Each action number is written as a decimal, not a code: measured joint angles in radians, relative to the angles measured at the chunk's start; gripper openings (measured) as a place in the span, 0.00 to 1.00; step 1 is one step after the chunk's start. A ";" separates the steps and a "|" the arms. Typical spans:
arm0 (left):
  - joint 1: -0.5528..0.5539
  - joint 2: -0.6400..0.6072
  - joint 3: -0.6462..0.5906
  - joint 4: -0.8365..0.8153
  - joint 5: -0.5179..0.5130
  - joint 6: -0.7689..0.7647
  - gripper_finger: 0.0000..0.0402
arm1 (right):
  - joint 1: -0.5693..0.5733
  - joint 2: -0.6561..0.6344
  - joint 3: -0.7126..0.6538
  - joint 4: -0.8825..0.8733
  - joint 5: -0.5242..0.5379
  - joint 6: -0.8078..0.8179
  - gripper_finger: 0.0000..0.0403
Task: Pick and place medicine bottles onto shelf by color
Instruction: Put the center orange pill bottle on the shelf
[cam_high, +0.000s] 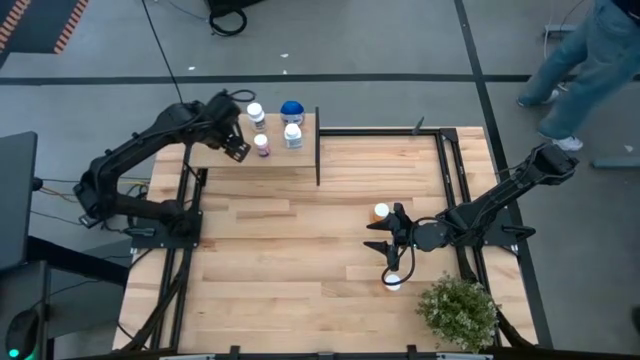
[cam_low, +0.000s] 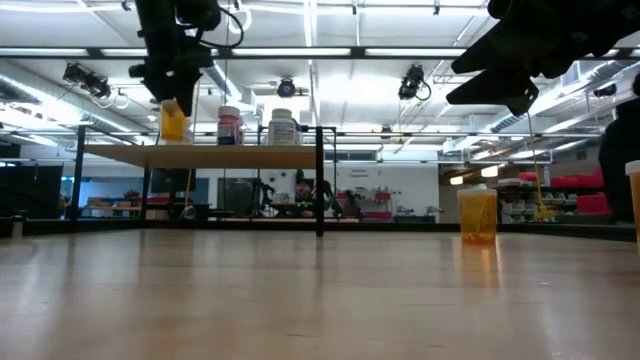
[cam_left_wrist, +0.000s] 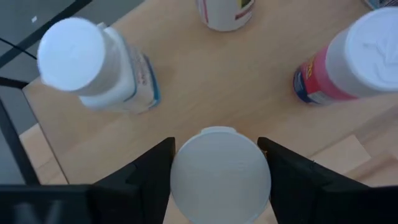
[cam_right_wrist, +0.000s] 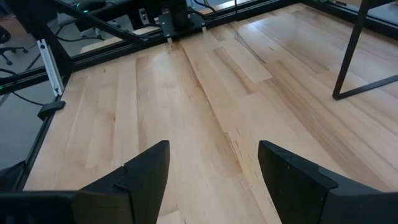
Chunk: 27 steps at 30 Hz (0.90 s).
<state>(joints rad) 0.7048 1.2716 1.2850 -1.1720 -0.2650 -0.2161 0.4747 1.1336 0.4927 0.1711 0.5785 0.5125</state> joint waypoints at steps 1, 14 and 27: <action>0.000 0.006 0.000 0.001 0.000 0.001 0.56 | 0.000 0.000 0.000 0.000 0.000 0.000 0.63; 0.050 0.053 0.000 -0.001 -0.003 0.018 0.55 | 0.000 0.000 0.000 -0.006 -0.001 0.000 0.63; 0.049 0.052 0.000 -0.007 0.034 0.013 0.63 | 0.000 0.000 0.000 -0.005 -0.001 0.000 0.63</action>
<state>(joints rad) 0.7540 1.3239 1.2850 -1.1790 -0.2314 -0.2028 0.4747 1.1336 0.4927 0.1658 0.5777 0.5129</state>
